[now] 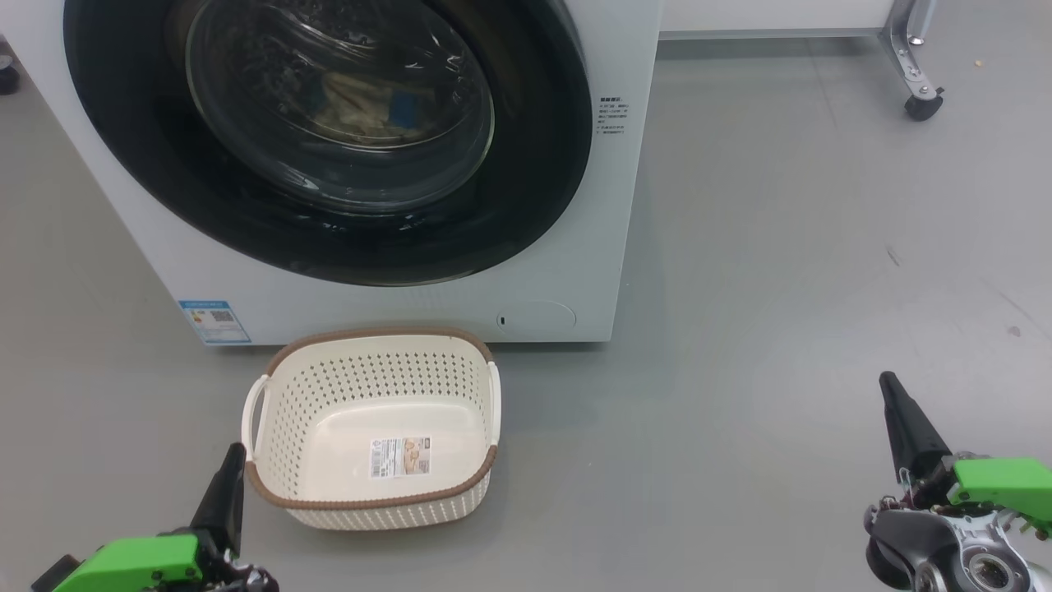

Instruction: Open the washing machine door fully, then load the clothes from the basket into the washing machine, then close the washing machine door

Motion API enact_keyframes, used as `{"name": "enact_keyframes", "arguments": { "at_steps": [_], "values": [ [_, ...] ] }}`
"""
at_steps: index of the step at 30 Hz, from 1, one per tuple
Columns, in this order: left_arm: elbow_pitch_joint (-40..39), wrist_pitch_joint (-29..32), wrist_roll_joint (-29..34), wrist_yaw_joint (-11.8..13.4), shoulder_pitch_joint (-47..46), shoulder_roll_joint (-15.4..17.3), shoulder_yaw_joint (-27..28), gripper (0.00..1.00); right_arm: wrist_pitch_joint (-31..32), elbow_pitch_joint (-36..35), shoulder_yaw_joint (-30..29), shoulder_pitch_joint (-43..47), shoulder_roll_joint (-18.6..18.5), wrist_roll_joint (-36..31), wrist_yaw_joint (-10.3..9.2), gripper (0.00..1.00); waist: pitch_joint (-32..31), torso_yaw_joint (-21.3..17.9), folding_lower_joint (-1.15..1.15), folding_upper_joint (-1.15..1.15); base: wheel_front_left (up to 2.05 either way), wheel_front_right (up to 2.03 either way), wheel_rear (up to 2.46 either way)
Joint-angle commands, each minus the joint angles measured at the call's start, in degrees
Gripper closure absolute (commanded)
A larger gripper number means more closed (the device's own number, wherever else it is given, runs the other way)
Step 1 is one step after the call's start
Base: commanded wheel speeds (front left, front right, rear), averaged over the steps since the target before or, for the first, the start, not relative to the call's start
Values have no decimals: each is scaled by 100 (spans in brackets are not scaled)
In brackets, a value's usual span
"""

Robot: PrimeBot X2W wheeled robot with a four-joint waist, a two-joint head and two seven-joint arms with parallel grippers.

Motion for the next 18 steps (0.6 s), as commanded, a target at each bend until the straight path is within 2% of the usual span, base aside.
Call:
{"name": "enact_keyframes", "arguments": {
  "at_steps": [1, 18],
  "values": [
    [-165, 41, 50, -41, -293, 46, 242, 100, 41, -181, 95, -312, -111, -38, -16, 100, 0, 0, 0, 0, 0, 0, 0],
    [-165, 46, 55, -41, -293, 41, 249, 100, 45, -181, 89, -312, -107, -43, -16, 100, 0, 0, 0, 0, 0, 0, 0]
  ]
}}
